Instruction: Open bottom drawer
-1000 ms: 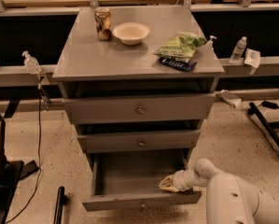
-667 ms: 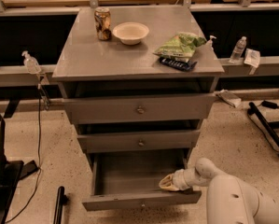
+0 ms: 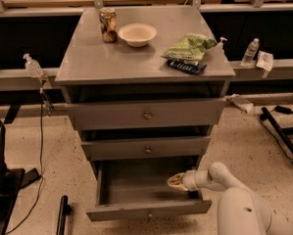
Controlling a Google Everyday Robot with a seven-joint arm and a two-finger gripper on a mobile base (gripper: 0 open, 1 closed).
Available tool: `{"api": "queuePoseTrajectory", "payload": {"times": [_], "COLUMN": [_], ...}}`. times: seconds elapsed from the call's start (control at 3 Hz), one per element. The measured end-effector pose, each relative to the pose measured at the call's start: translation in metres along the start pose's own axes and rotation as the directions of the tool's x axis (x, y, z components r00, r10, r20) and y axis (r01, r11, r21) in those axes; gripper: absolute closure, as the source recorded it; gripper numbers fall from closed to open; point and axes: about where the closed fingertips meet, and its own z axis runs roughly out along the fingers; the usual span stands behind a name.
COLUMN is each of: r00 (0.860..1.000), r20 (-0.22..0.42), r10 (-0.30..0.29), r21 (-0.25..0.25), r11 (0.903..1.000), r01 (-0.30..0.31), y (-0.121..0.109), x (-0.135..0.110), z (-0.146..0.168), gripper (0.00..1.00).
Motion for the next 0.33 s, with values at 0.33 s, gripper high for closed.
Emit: {"api": "queuePoseTrajectory", "payload": {"times": [0.33], "r00": [0.999], "r20": [0.035], "r10": [0.018], "r21": [0.087], "r11": [0.9960], "r01": [-0.021], "y": [-0.0208], "x": [-0.0097], "z": [-0.0142], "gripper": [1.00]}}
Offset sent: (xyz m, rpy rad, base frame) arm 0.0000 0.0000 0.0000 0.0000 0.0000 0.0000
